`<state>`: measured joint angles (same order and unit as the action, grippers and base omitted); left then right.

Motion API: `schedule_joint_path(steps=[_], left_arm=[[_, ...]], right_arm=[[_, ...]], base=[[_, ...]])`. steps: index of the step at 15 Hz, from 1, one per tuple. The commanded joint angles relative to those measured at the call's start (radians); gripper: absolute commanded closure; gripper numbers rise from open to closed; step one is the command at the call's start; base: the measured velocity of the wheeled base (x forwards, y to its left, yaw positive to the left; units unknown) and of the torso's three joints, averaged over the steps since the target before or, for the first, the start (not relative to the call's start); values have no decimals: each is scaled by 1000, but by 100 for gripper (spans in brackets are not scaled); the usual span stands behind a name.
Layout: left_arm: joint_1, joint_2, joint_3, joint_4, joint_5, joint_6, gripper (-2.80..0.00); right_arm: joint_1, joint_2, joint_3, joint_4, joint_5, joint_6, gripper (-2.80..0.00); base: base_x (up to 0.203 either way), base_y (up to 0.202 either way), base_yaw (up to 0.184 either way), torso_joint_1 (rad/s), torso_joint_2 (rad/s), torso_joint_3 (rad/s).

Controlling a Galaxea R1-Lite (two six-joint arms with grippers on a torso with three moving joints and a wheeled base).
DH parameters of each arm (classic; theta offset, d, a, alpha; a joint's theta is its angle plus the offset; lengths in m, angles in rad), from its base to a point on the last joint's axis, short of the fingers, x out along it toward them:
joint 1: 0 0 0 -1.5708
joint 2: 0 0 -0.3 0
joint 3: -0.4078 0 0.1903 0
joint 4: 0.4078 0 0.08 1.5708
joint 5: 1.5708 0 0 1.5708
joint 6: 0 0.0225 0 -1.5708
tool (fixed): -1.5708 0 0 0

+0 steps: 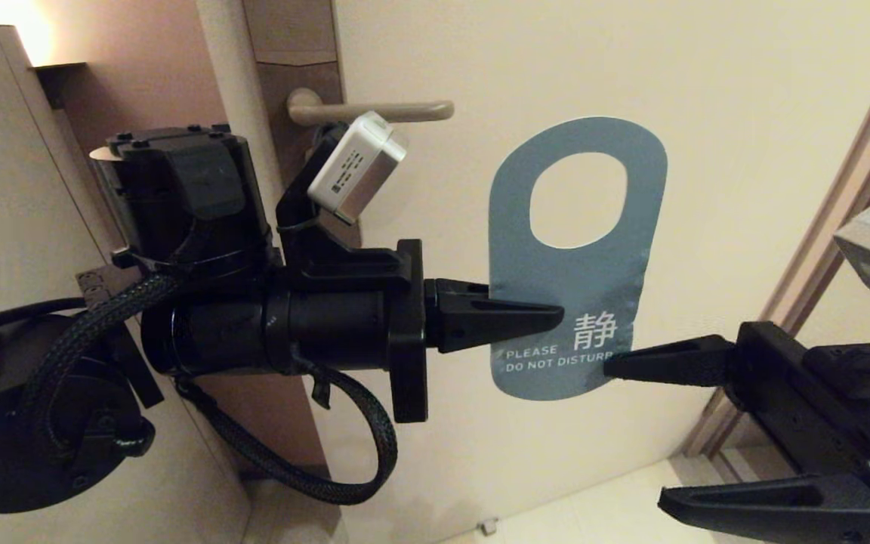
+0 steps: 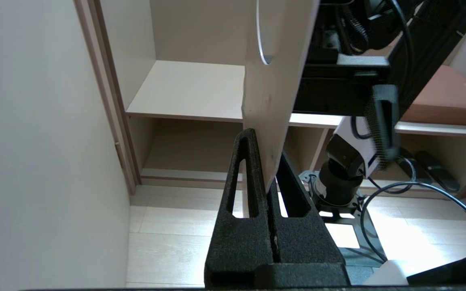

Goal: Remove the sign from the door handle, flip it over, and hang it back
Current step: Hand it to the other hand

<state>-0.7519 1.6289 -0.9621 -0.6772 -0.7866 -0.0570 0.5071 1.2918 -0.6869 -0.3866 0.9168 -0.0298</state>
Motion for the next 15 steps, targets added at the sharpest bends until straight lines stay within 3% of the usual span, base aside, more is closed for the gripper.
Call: schedule_joint_path(steps=[1,8,15], left_arm=[[-1,-3,0,-4,-5,0,0],[0,-8,4,-4,-5,0,0],[17,-12,2,-4,-5,0,0]], right_arm=[[15,25,-22,-2,5,-1,-280],[24,22,-5,-3,5,-4,-280],[22,-31,125,-3,4,-4,-280]], base=[[0,0,0,0,0,0],[0,0,0,0,0,0],[0,0,0,0,0,0]])
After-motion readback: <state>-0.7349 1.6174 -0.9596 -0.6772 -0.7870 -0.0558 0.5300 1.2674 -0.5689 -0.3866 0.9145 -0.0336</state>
